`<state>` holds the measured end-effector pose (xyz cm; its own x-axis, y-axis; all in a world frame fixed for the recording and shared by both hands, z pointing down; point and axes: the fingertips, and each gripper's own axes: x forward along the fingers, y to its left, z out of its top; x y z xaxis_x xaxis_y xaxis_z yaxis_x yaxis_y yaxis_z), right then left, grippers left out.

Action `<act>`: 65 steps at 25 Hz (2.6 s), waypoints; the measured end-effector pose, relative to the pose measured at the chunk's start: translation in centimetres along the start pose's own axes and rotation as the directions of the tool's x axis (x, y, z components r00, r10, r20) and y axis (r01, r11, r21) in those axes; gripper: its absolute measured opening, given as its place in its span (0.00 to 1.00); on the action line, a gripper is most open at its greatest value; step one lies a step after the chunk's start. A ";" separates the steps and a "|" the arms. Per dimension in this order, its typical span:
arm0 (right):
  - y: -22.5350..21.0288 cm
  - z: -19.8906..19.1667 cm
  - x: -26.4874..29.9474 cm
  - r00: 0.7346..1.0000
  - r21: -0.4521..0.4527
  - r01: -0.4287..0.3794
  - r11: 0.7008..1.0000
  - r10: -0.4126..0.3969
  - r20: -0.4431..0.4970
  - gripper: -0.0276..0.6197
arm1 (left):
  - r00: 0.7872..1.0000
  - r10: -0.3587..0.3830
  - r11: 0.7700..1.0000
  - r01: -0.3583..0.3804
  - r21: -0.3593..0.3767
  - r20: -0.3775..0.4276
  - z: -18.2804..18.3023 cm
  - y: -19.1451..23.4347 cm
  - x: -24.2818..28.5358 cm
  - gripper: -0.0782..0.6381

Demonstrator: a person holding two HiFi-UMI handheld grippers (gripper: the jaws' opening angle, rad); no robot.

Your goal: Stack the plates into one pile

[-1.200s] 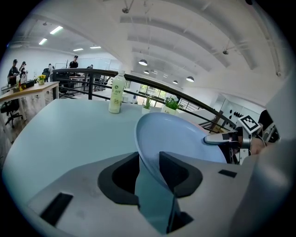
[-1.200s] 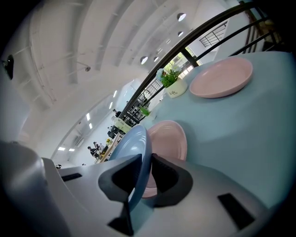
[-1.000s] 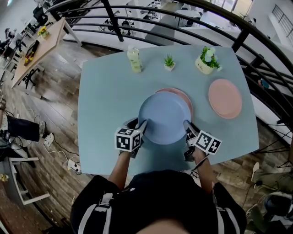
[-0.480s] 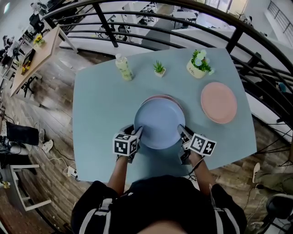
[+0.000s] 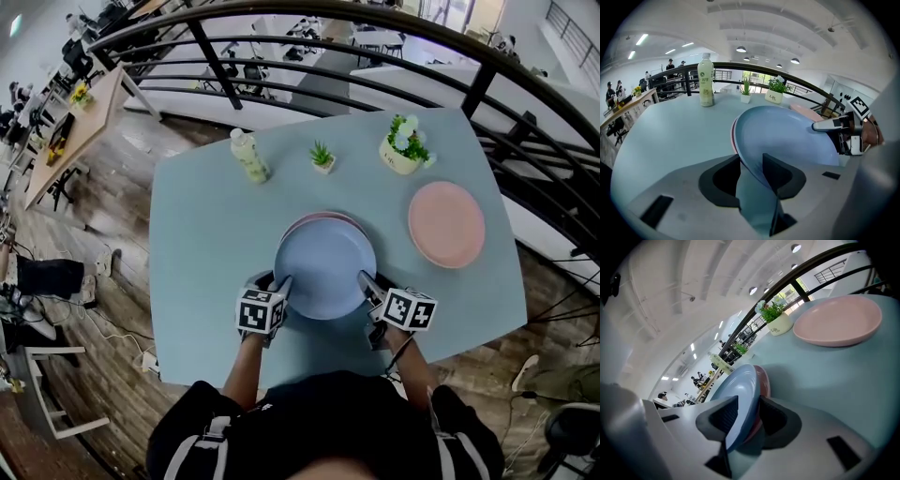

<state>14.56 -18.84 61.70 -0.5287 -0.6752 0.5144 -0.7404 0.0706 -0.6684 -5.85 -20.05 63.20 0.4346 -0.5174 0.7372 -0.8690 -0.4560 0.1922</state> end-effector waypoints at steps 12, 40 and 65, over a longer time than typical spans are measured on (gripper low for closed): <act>0.5 0.3 -0.1 1.000 -0.052 -0.024 0.998 0.024 -0.006 0.31 | 0.995 0.100 0.991 -0.101 0.089 0.019 0.9 0.8 -0.7 0.31; 9.3 7.1 -10.9 0.808 -0.295 -0.410 0.863 0.494 0.321 0.04 | 0.887 -0.211 0.963 0.117 0.241 0.412 9.6 -12.1 -8.0 0.16; 10.4 2.3 -19.6 0.813 -0.177 -0.118 0.977 0.197 0.547 0.04 | 0.723 -0.571 0.817 0.451 0.360 0.389 7.3 -17.2 -11.5 0.15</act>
<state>18.20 -6.62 43.44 -0.3490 -0.9371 -0.0078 -0.7343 0.2786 -0.6190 5.81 -11.54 46.70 0.9022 -0.3959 0.1712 -0.4288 -0.8663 0.2562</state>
